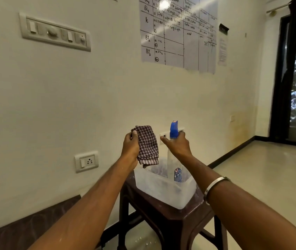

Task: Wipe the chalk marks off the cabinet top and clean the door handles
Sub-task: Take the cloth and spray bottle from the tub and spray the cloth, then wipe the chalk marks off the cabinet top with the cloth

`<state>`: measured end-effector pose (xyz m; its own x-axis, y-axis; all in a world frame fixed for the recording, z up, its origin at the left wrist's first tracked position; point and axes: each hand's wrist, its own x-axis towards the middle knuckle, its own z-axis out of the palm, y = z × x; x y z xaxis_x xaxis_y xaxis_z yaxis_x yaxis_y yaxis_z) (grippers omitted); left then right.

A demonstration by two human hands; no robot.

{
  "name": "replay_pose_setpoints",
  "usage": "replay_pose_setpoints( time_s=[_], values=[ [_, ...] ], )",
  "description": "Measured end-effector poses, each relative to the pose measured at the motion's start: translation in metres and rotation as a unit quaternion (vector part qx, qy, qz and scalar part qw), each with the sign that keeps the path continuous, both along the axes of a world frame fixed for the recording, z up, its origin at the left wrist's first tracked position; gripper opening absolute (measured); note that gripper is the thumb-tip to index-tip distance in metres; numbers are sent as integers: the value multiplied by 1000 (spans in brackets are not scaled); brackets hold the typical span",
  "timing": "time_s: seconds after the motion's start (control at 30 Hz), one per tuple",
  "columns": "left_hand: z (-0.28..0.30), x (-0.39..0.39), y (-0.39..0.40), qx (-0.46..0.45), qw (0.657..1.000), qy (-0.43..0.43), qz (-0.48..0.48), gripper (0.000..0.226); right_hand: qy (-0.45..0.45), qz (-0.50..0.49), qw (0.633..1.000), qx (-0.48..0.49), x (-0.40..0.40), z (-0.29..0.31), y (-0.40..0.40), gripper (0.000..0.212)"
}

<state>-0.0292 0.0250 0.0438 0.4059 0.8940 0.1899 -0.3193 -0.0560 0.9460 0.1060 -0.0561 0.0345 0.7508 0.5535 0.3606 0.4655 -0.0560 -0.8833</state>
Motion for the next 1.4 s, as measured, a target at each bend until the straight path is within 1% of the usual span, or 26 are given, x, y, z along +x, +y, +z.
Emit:
replay_pose_setpoints(
  time_s=[0.1,0.23,0.3,0.33,0.37,0.43,0.5,0.57,0.63,0.7,0.87,1.0,1.07,1.17,1.27,1.33,1.4],
  values=[
    [2,-11,-7,4,1000,-3,0,39,-7,-29,999,-27,-6,-2,-6,81],
    [7,-27,-19,15,1000,2,6,39,-45,-86,992,-86,-25,2,-16,109],
    [9,-35,-24,24,1000,1,7,37,-64,-117,983,-125,-40,6,-23,116],
    [10,-39,-27,29,1000,0,6,35,-80,-133,978,-139,-49,7,-27,116],
    [11,-44,-30,34,999,0,5,34,-103,-143,974,-143,-60,8,-31,112],
    [11,-52,-35,45,999,5,6,36,-161,-135,971,-116,-83,7,-36,99],
    [11,-62,-38,58,998,18,14,39,-212,-93,969,-81,-109,7,-40,85],
    [10,-74,-42,70,997,22,19,39,-254,-37,966,-41,-130,9,-41,63],
    [8,-88,-43,77,997,23,22,39,-258,22,966,-7,-145,12,-40,41],
    [6,-106,-43,80,996,23,29,40,-247,56,967,4,-161,15,-41,35],
    [-4,-153,-41,76,995,13,65,42,-267,100,958,4,-204,16,-43,36],
    [-11,-190,-34,71,993,13,90,39,-239,150,959,36,-235,13,-33,40],
    [-17,-209,-27,66,992,24,105,37,-197,197,959,48,-247,10,-23,45],
    [-27,-230,-15,45,992,31,117,39,-124,266,955,46,-264,6,-9,50],
    [-38,-248,-4,-1,993,6,120,39,-77,325,942,28,-280,-5,11,38],
    [-47,-259,6,-37,992,-31,113,40,-27,378,924,38,-290,-14,25,32],
    [-57,-272,17,-66,990,-70,101,42,17,423,905,44,-299,-26,40,31]
  ],
)
